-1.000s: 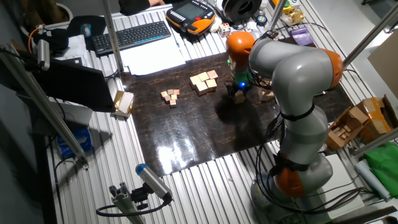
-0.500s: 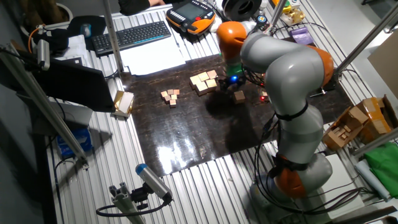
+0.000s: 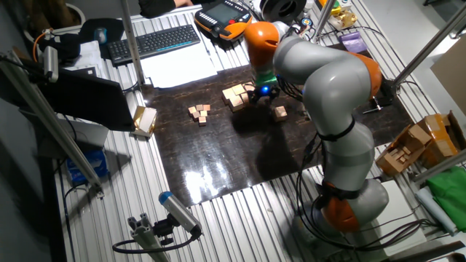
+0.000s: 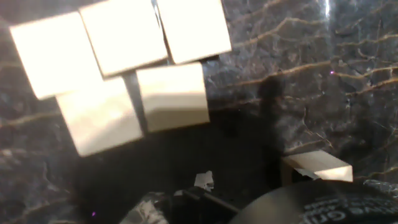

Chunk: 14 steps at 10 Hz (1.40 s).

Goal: Stack the blocks into a pyramid shape

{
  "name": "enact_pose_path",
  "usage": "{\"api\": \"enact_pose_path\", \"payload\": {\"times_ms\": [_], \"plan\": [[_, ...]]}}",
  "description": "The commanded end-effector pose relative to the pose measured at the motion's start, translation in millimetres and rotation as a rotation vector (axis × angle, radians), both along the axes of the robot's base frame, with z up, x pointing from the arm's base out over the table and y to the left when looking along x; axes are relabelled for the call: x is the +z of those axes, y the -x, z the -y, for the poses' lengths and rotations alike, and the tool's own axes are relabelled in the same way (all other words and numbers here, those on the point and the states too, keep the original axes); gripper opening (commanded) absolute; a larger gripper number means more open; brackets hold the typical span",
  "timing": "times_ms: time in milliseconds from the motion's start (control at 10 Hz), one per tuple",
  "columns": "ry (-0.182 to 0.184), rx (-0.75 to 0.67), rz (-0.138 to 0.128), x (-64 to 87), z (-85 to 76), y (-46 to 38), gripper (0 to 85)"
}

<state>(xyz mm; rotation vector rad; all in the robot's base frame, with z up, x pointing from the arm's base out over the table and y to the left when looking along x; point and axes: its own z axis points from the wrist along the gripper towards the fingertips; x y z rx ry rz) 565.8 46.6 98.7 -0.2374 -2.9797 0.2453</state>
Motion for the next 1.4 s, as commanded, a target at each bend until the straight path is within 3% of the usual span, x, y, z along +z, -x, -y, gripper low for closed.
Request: {"api": "enact_pose_path", "payload": {"times_ms": [0, 600, 900, 1300], "plan": [[0.002, -0.004, 0.012, -0.1, -2.9, -3.8, 65.3], [0.007, -0.006, 0.042, -7.5, -19.3, -38.8, 65.3], [0.024, -0.016, 0.053, -8.9, -29.5, -46.3, 66.7], [0.034, -0.011, 0.079, -16.6, -30.1, -50.1, 69.0]]}}
